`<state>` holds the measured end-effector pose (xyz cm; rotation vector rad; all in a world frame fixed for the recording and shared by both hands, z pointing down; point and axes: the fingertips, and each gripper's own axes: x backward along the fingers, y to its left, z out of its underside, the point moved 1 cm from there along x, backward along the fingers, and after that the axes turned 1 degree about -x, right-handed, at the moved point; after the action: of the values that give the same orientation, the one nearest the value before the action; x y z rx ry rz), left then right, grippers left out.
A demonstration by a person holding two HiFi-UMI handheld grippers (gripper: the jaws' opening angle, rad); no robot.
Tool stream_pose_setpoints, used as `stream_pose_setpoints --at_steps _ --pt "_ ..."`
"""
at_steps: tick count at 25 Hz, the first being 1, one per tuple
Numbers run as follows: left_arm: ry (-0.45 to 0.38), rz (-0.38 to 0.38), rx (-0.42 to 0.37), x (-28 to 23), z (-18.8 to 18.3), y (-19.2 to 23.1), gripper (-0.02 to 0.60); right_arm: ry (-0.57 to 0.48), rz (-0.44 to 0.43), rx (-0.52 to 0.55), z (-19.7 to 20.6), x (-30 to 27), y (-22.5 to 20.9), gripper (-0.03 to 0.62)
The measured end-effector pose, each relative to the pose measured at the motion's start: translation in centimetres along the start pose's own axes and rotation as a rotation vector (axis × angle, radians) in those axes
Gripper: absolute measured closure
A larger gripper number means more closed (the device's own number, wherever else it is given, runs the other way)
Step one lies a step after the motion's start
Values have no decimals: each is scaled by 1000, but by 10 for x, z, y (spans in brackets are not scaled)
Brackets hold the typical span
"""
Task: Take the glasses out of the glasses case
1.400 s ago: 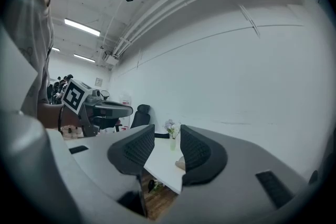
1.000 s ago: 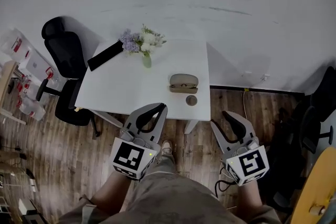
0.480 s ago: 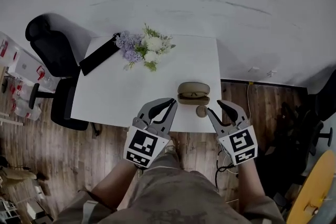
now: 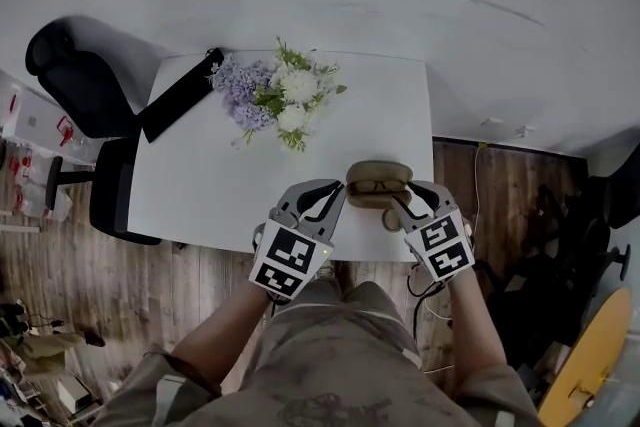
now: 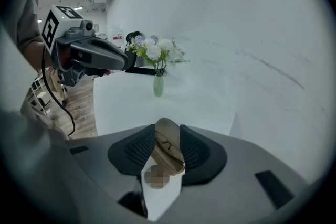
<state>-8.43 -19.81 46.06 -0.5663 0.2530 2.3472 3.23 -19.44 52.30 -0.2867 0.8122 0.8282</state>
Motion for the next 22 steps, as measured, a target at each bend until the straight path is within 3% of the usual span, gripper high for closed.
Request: stream_pose_setpoints --at_steps 13,22 --pt "162 20 62 -46 54 4 557 258 -150 162 50 -80 3 428" --pt "255 -18 104 -57 85 8 558 326 -212 283 70 -116 10 428"
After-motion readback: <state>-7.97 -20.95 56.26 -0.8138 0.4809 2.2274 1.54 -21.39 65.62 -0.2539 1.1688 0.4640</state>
